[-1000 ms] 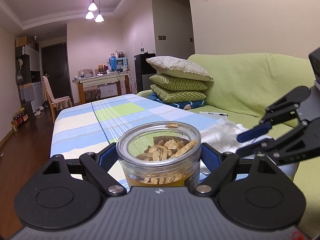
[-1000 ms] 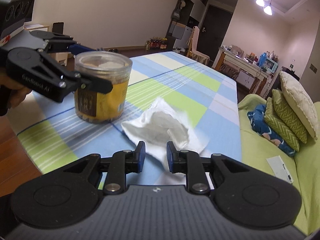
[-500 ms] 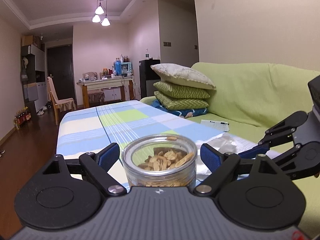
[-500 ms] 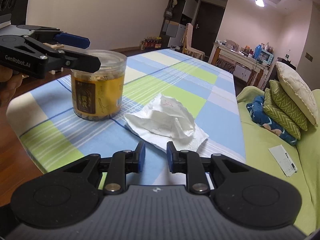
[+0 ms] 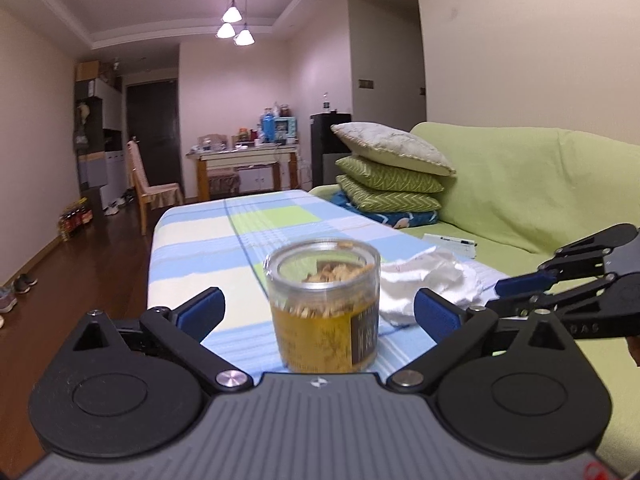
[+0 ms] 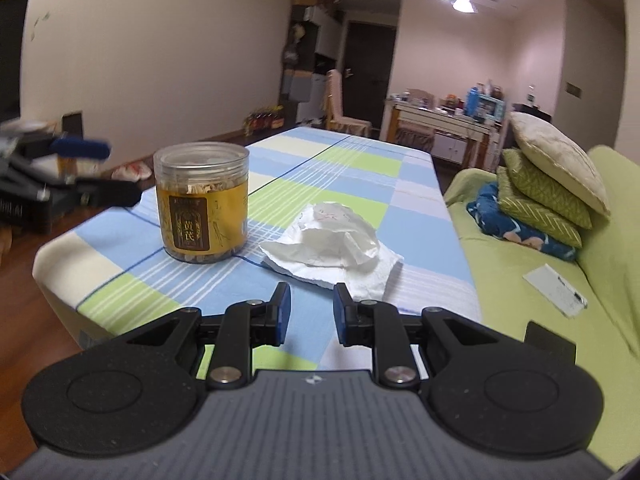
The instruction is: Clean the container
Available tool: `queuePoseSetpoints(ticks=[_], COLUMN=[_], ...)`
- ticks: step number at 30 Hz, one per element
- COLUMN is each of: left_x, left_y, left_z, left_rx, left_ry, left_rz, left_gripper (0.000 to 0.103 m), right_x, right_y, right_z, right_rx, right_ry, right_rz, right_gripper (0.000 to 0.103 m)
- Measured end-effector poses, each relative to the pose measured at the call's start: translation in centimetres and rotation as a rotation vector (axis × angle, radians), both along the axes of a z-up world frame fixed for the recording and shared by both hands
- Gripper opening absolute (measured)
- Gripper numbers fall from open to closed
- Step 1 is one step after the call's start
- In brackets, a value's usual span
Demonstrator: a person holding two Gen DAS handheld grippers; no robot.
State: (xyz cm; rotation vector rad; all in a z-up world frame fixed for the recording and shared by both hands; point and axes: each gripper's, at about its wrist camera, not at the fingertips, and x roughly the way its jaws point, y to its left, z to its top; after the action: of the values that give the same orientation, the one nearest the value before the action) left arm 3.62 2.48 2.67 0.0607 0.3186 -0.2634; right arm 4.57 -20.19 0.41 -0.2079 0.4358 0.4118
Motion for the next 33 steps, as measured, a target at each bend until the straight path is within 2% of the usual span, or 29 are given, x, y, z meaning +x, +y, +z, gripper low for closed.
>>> queuePoseSetpoints(ticks=[6, 10, 14, 19, 26, 33], left_x=[-1.5, -2.5, -3.1, -3.7, -4.0, -4.4], left_y=[-0.8, -1.8, -2.6, -3.1, -3.4, -3.1], left_z=[-1.0, -1.7, -3.1, -4.0, -4.2, -4.1], left_rx=[-0.001, -0.004, -0.007, -0.001, 0.007, -0.011], left_ry=[0.031, 0.054, 0.097, 0.113, 0.135, 0.144], left_rz=[0.017, 0.064, 0.090, 0.130, 0.153, 0.189], left_gripper=[0.102, 0.102, 0.102, 0.102, 0.102, 0.102], right_x=[-1.6, -2.5, -3.2, -4.1, -4.7, -5.7], right_y=[-0.7, -1.1, -1.3, -1.7, -2.2, -1.9], right_z=[-0.5, -1.1, -1.8, -2.1, -2.2, -1.4], right_rx=[0.071, 0.109, 0.104, 0.113, 0.159, 0.136], right_ry=[0.014, 0.031, 0.048, 0.047, 0.077, 0.045], right_rz=[-0.064, -0.126, -0.164, -0.212, -0.260, -0.267], right_gripper=[0.018, 0.018, 0.018, 0.018, 0.018, 0.018])
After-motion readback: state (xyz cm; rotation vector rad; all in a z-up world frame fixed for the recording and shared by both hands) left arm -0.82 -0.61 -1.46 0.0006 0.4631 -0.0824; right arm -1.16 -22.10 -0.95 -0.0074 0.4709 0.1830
